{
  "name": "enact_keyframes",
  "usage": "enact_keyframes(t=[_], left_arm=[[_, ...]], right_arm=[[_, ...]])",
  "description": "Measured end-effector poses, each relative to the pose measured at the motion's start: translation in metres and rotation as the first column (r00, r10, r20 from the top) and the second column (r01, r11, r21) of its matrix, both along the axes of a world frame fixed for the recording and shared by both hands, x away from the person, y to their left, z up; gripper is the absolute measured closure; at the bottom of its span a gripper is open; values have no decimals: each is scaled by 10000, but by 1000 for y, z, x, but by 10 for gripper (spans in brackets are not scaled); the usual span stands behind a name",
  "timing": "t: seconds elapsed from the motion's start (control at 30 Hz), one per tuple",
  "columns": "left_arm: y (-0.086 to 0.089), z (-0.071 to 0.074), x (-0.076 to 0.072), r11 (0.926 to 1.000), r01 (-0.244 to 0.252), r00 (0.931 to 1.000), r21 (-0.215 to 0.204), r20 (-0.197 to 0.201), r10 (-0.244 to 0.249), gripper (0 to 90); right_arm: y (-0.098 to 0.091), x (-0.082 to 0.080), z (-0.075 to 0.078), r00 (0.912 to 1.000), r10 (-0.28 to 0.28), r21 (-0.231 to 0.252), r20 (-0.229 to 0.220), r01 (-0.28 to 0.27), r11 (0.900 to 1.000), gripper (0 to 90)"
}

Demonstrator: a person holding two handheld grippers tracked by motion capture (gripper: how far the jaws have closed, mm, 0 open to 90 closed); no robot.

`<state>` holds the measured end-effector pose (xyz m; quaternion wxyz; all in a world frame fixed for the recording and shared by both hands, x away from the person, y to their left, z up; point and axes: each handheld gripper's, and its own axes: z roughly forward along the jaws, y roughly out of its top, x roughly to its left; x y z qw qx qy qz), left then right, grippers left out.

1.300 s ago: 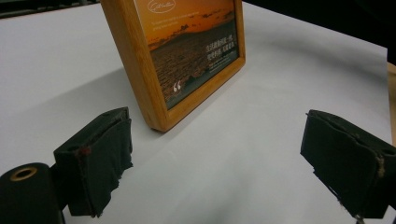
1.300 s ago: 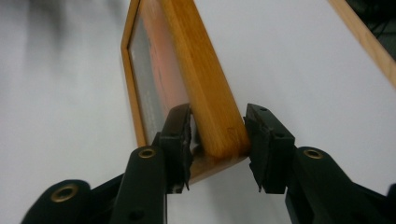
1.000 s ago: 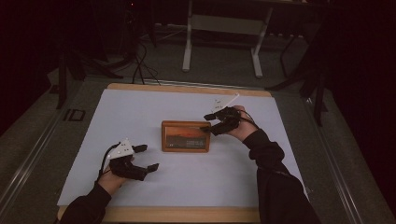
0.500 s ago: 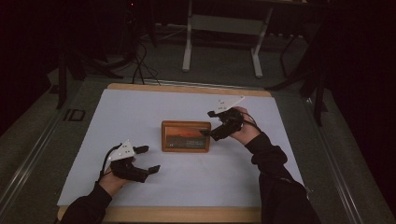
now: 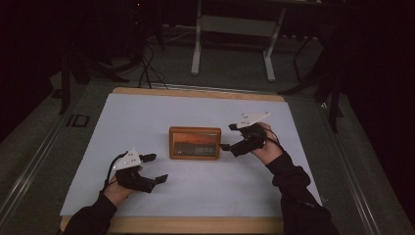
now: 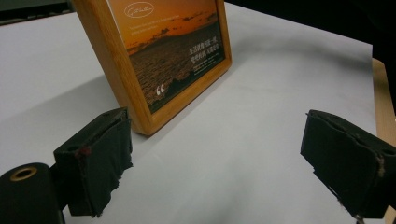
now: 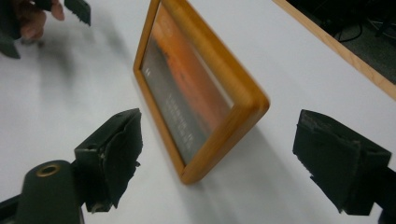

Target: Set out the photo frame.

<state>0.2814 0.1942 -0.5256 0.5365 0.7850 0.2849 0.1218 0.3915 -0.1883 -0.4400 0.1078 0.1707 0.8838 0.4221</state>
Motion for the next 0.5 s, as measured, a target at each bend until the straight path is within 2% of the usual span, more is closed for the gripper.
enact_keyframes(t=[0.1, 0.17, 0.3, 0.33, 0.5], left_arm=[[0, 0, 0, 10000, -19, 10000, -46, -8, 19, 93], [0, -1, 1, 10000, -31, 10000, 22, 5, 31, 93], [0, 0, 0, 10000, -3, 10000, 11, 18, 3, 93], [0, 0, 0, 10000, 7, 10000, 11, 35, -7, 93], [0, 0, 0, 10000, 6, 10000, -14, 42, -6, 93]], right_arm=[[-4, -5, -5, 9999, -2, 166, -103, 3, 9999, 153], [-10, -14, -12, 9997, -1, 576, -244, 15, 9983, 153], [-14, -21, -18, 9994, 29, 790, -354, -1, 9969, 152], [-16, -26, -22, 9991, 83, 990, -426, -40, 9951, 148], [-20, -35, -31, 9990, -10, 1033, -458, 57, 9946, 143]])
